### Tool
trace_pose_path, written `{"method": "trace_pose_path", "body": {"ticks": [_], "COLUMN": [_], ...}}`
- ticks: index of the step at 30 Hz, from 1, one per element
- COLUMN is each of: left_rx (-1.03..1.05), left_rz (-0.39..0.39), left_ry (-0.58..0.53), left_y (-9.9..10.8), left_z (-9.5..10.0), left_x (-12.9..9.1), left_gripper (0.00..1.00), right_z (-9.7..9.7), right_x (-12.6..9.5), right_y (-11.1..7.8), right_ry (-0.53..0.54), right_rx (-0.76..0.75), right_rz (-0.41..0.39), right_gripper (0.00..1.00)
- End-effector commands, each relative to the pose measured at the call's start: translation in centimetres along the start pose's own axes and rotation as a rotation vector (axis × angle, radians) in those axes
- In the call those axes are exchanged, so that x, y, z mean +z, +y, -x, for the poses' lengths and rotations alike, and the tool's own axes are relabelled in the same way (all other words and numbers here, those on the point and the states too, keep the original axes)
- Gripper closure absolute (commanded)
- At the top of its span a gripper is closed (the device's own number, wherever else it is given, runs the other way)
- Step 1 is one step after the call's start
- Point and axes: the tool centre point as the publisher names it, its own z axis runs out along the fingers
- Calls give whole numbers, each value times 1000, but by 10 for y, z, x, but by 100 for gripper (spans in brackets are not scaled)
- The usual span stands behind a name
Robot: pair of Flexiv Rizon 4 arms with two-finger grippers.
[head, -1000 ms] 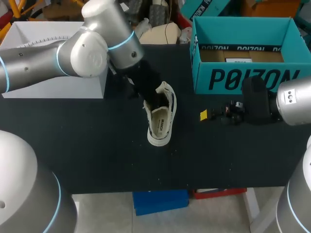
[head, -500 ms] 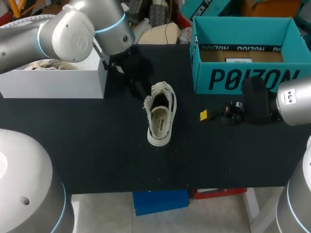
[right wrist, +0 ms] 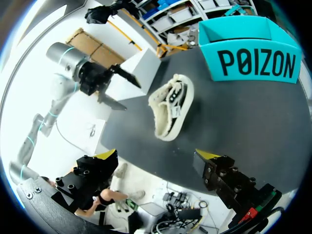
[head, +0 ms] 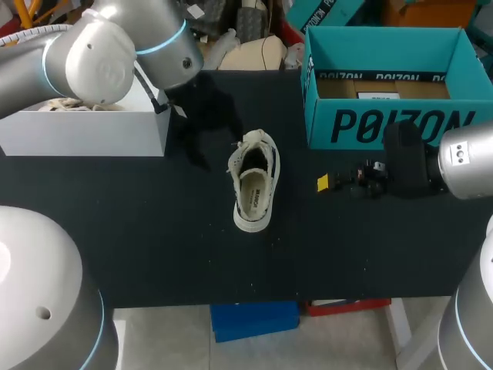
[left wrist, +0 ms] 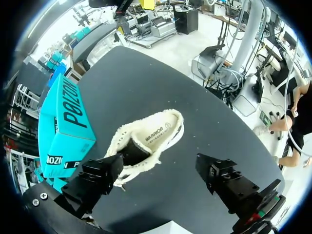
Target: Take the shoe out of the shoebox, open the shoe tongue, remove and reinsert the insole, then place the shoe into the shoebox
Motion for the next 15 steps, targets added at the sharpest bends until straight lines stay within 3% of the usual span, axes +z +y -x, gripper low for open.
{"method": "trace_pose_path", "body": {"ticks": [1,3,6,11,15], "left_rx": [0,0,192,398,627], "left_rz": [2,2,81,126,190], "left_ry": [0,0,39,34,109], "left_y": [0,0,-1,2,5], "left_z": [0,0,1,12,13], "left_x": [0,0,3,6,14], "left_gripper": [0,0,0,0,0], "right_z": [-1,-1,-1,-1,-1], "right_x": [0,0,0,0,0], "right_y": [0,0,0,0,0], "right_ry": [-3,-3,-3,-3,-3], "right_rx": [1,1,1,1,1], "right_rz": [-2,-2,-2,-2,-2], "right_gripper": [0,0,0,0,0]}}
